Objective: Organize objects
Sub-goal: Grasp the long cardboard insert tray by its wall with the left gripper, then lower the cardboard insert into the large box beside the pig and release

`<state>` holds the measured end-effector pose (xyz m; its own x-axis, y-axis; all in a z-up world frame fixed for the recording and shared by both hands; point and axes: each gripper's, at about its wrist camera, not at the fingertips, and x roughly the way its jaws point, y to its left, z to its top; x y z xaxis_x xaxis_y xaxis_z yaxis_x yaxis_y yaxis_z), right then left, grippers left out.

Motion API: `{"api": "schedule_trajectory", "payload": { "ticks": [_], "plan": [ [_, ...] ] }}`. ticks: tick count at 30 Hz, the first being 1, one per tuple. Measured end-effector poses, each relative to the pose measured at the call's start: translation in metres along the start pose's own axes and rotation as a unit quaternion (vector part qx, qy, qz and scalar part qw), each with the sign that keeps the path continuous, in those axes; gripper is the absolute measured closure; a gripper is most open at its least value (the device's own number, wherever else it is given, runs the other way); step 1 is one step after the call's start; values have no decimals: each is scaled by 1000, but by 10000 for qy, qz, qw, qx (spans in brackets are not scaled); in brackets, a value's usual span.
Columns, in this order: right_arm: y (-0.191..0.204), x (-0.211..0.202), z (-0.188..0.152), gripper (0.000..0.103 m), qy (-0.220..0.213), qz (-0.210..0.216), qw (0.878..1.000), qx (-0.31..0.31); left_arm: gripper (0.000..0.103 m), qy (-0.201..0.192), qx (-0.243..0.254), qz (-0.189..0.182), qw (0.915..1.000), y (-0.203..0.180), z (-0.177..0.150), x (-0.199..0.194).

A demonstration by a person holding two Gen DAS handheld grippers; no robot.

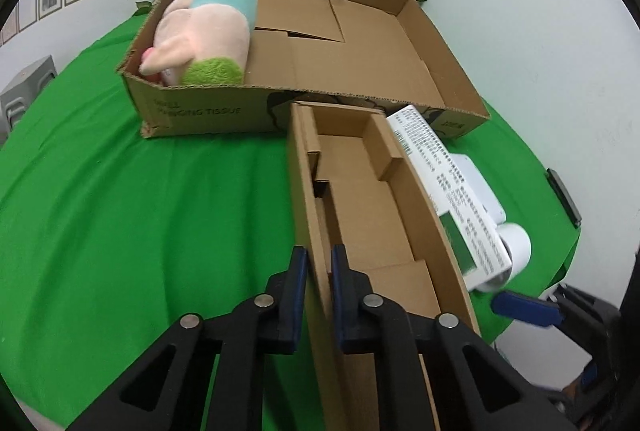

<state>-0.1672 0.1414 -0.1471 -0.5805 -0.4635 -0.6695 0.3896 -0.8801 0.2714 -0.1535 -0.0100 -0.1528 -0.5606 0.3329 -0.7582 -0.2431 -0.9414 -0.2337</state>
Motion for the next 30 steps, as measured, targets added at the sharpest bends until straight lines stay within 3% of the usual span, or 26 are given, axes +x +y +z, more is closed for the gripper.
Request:
{"api": "schedule_trajectory", "payload": {
  "ticks": [7,10,19,23,30],
  "plan": [
    [16,27,4,38,310,16,9995,-100,99,-83,-327,426,9985,11,-34,-39],
    [28,42,3,48,525,173,9984,-144,99,-106,-490,410,9979,19,-49,-54],
    [40,49,7,59,576,182,9980,-206,98,-151,-584,543,9967,21,-60,-71],
    [36,35,13,77,218,75,9996,-150,99,-354,-450,616,9965,13,-55,-83],
    [22,8,61,80,-638,98,9979,-62,99,-966,4,802,9921,-14,-3,-113]
  ]
}}
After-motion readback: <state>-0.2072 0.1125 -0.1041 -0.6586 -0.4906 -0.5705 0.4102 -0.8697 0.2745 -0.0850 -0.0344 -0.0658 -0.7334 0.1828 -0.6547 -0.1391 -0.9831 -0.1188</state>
